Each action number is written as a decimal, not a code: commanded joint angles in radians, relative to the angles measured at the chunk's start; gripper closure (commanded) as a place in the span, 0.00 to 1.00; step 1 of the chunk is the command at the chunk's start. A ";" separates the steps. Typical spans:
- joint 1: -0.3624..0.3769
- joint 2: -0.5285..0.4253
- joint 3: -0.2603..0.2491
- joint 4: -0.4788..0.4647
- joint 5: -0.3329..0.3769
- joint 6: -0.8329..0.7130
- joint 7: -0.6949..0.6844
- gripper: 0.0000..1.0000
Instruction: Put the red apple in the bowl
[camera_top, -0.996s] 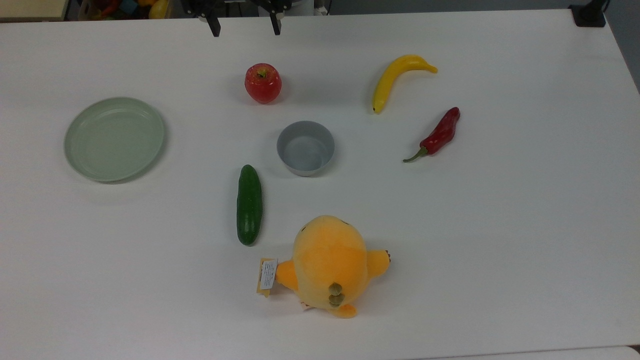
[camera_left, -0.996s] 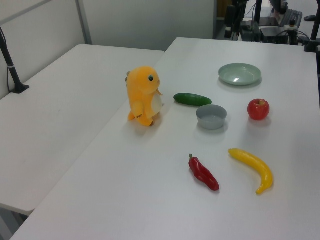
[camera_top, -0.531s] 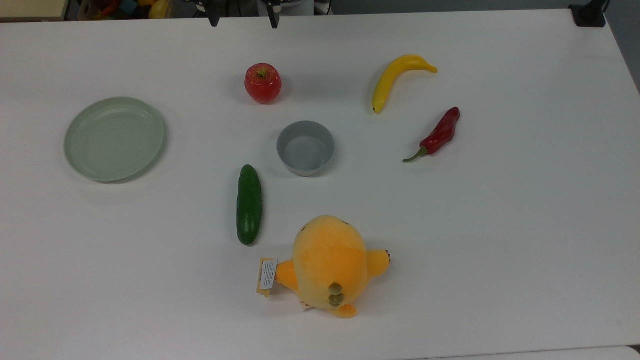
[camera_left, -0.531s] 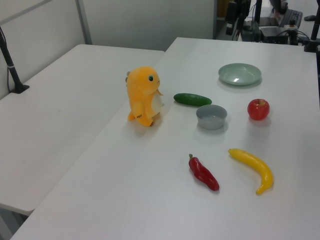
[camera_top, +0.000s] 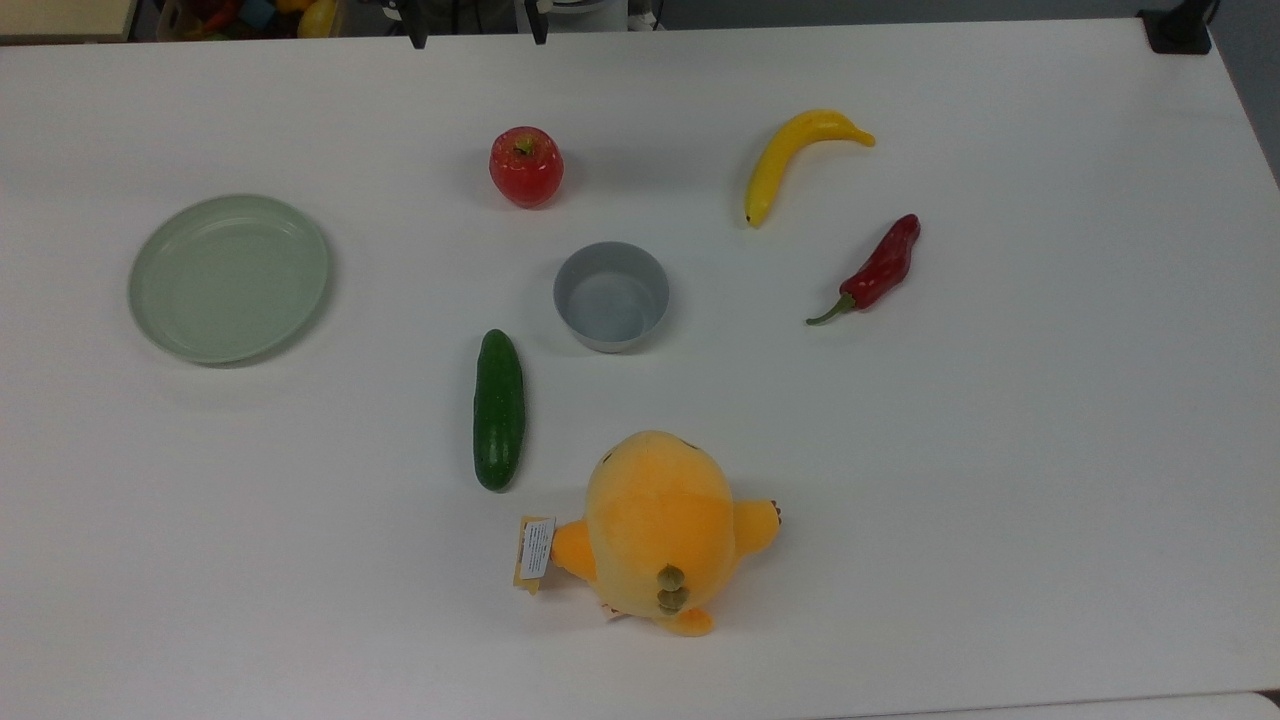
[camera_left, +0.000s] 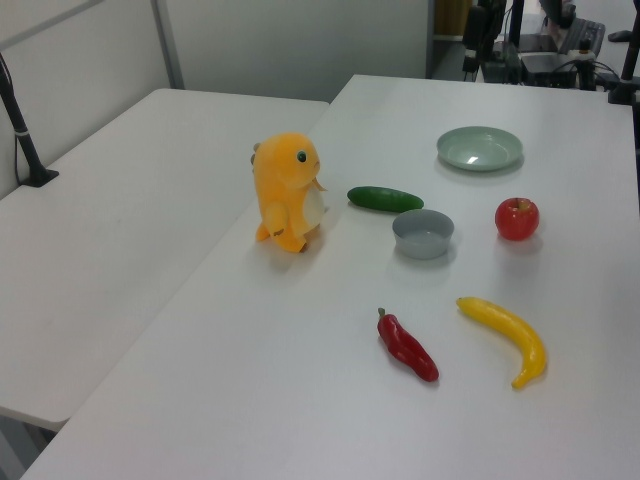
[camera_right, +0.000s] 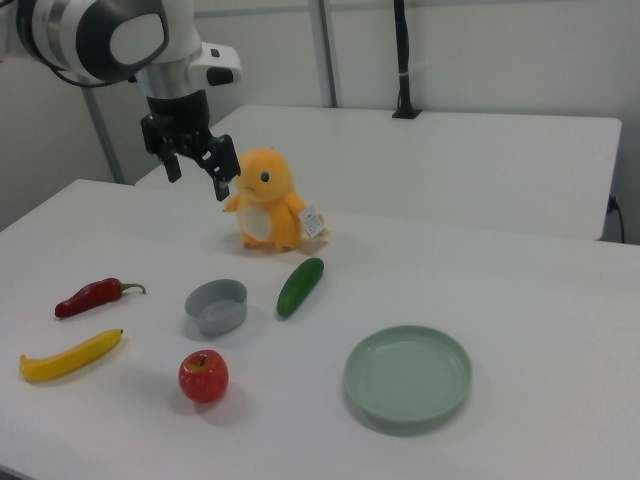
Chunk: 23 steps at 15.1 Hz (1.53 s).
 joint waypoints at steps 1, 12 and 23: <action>-0.006 -0.030 0.006 -0.041 0.013 -0.013 -0.024 0.00; 0.049 -0.261 0.008 -0.530 -0.161 0.260 -0.027 0.00; 0.062 -0.185 0.008 -0.700 -0.253 0.386 -0.122 0.00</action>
